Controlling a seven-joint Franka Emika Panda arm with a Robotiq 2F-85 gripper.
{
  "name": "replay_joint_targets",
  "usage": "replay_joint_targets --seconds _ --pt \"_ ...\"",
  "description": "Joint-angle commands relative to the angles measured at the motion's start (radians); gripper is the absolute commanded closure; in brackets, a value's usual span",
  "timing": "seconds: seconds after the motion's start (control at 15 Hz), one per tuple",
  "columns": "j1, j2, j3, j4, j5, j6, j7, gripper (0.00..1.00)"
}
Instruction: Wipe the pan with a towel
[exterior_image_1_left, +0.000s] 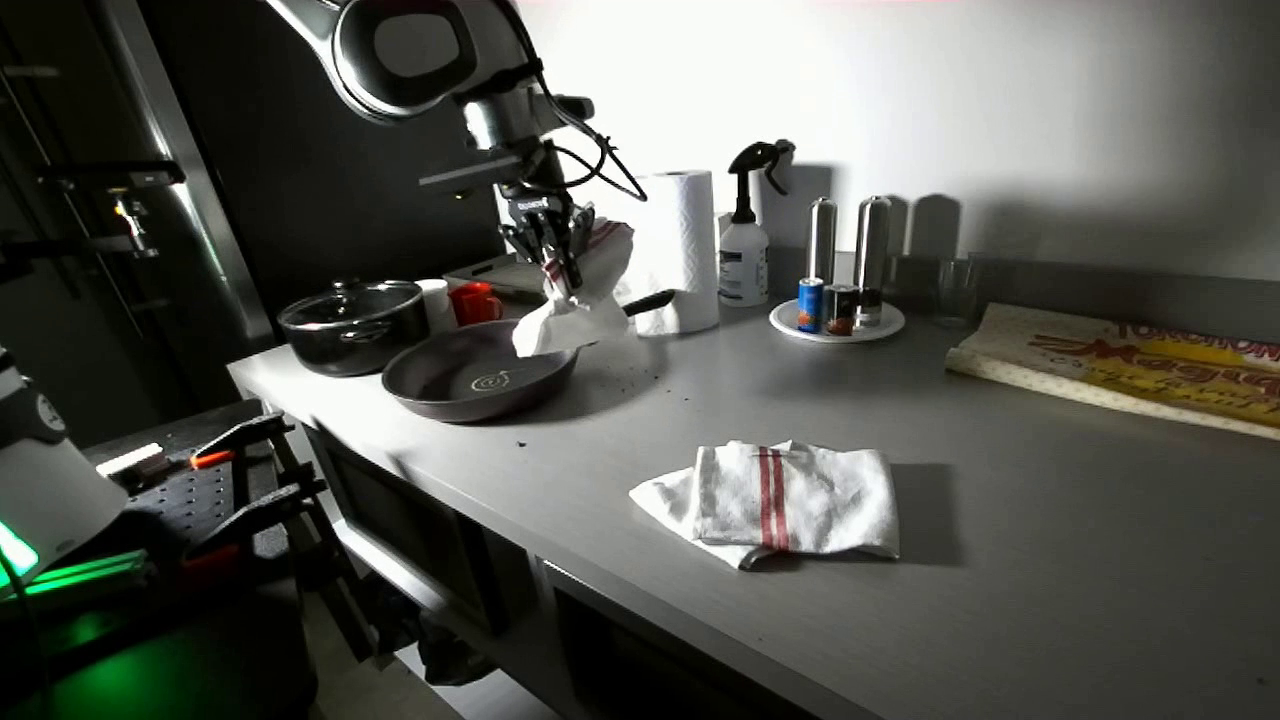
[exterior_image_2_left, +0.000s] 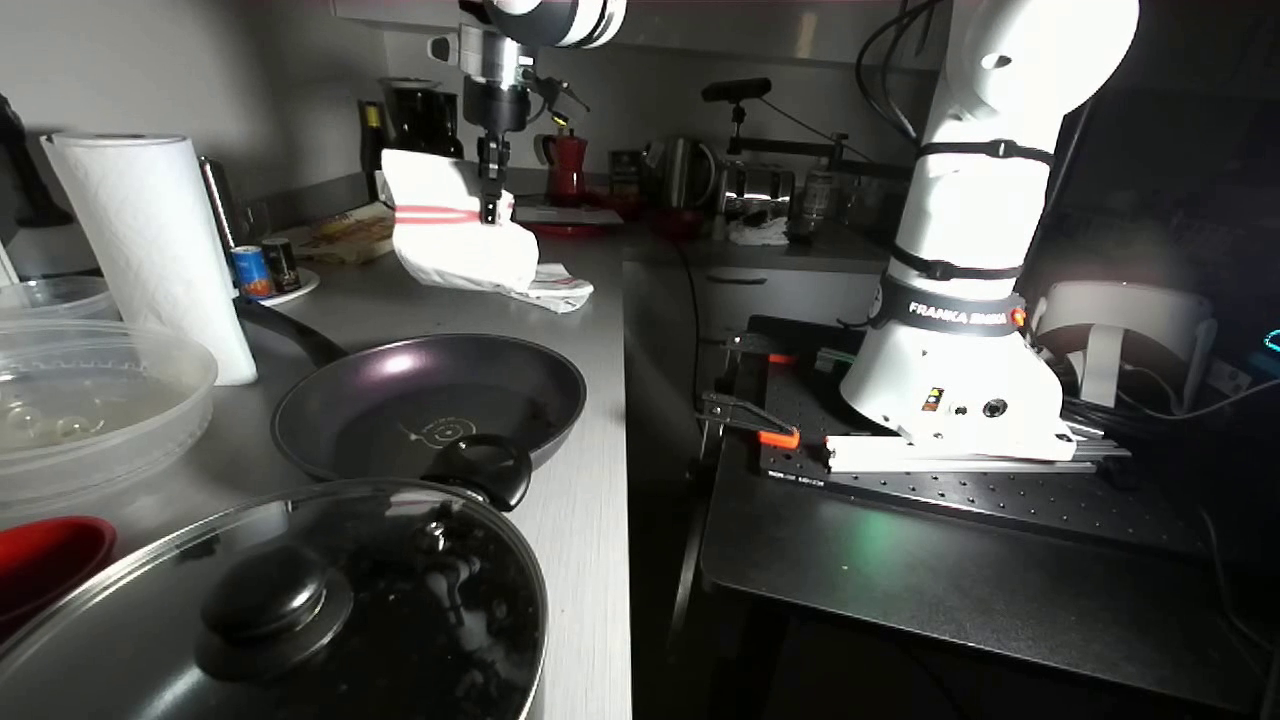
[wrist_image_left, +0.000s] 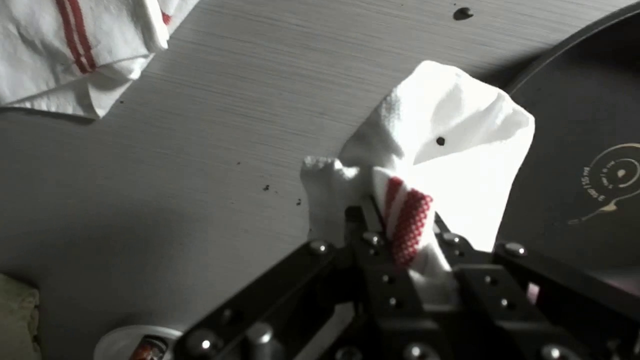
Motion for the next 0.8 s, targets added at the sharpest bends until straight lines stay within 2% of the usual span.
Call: replay_joint_targets --seconds 0.0,0.4,0.73 --pt "0.064 -0.056 0.011 -0.059 0.018 0.006 -0.012 0.96" --pt "0.159 -0.013 0.038 -0.086 -0.009 -0.014 0.018 0.96" --pt "0.198 0.09 0.023 -0.09 -0.098 -0.006 0.082 0.96"
